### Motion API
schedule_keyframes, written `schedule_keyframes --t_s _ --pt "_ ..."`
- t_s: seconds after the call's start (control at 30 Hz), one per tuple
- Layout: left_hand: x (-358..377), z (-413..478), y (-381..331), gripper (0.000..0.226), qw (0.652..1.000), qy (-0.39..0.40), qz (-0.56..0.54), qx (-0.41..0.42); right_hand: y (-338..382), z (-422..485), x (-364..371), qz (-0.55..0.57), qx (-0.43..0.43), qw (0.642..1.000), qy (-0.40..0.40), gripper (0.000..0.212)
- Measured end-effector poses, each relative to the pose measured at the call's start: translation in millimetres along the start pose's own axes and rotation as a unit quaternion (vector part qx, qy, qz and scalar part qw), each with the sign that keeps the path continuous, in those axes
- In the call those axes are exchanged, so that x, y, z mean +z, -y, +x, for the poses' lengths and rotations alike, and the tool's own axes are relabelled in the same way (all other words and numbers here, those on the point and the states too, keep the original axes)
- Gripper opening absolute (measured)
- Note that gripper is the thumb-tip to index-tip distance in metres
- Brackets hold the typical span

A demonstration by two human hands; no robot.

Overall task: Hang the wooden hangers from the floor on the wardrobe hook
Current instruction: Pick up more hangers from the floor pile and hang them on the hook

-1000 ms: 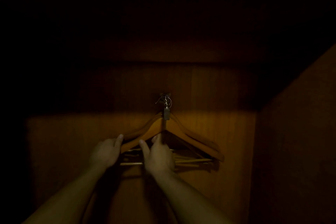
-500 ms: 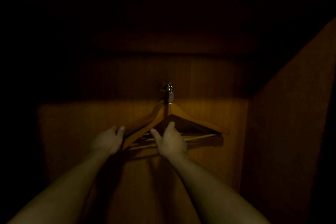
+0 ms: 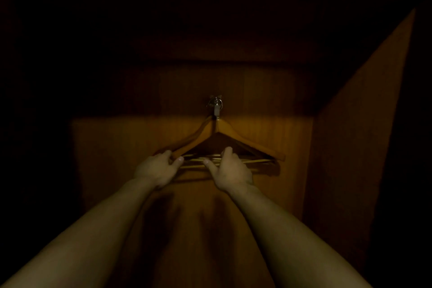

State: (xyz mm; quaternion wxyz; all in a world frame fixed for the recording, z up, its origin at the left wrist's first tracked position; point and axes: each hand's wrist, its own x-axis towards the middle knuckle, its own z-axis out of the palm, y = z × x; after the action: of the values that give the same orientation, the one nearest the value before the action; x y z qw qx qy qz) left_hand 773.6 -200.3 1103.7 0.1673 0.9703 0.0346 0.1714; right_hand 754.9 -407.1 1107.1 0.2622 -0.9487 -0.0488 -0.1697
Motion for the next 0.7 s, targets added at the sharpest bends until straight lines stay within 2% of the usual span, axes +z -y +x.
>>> schedule_keyframes --t_s 0.23,0.47,0.7 --pt "-16.9 -53.1 -12.1 0.06 0.998 0.011 0.032 -0.049 -7.7 -18.2 -12.2 -0.003 -0.053 0.998 0.039 0.072" --pt "-26.2 -131.3 -29.3 0.068 0.987 -0.028 0.054 -0.147 -14.6 -60.0 -16.8 0.003 -0.134 0.986 0.102 0.075" --pt "-19.8 -243.8 -28.8 0.066 0.968 -0.024 0.067 -0.242 -22.8 -131.1 -5.9 0.009 -0.21 0.961 0.182 0.073"
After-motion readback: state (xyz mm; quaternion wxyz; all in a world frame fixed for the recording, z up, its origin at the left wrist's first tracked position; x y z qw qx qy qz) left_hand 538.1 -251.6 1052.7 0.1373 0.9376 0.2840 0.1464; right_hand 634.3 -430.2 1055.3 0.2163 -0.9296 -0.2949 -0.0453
